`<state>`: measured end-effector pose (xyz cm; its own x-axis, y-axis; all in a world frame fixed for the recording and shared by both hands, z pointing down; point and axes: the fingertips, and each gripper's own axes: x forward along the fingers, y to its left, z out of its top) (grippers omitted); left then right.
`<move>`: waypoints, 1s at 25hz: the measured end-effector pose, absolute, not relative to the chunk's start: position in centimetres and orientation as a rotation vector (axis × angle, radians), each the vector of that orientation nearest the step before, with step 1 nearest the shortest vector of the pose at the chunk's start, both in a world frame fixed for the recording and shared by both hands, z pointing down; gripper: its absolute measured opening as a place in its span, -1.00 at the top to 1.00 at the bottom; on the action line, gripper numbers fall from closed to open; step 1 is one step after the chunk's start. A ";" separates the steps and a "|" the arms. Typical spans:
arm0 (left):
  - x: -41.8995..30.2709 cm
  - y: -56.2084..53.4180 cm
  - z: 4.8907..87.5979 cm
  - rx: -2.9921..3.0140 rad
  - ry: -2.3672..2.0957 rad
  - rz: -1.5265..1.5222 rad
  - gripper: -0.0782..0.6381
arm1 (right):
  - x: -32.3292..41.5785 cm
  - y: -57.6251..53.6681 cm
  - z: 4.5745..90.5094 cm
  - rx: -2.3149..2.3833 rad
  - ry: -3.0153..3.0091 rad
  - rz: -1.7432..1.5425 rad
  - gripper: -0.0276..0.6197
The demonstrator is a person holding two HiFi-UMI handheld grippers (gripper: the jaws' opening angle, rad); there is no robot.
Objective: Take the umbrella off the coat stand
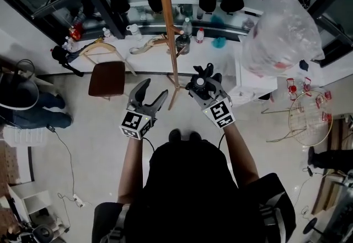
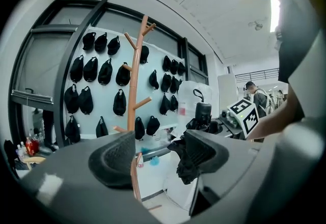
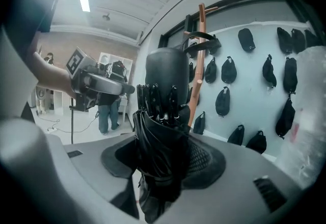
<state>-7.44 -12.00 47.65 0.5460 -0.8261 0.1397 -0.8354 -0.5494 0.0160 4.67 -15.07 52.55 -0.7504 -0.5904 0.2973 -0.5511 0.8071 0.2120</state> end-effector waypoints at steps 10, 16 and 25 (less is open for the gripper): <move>-9.6 -13.6 48.1 2.757 -1.331 0.177 -0.04 | 3.5 -15.1 53.5 0.980 -2.579 -0.149 0.24; -10.2 -13.7 48.3 2.786 -1.273 0.172 -0.04 | 2.8 -14.9 53.6 1.023 -2.550 -0.152 0.24; -11.9 -13.5 48.8 2.809 -1.228 0.171 -0.04 | 1.3 -14.4 53.7 1.055 -2.520 -0.166 0.24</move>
<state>-11.89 -13.45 48.76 0.6743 -0.7269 0.1300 -0.7348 -0.6780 0.0207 1.33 -14.36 53.70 -0.6341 -0.7049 0.3180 -0.6572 0.7079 0.2587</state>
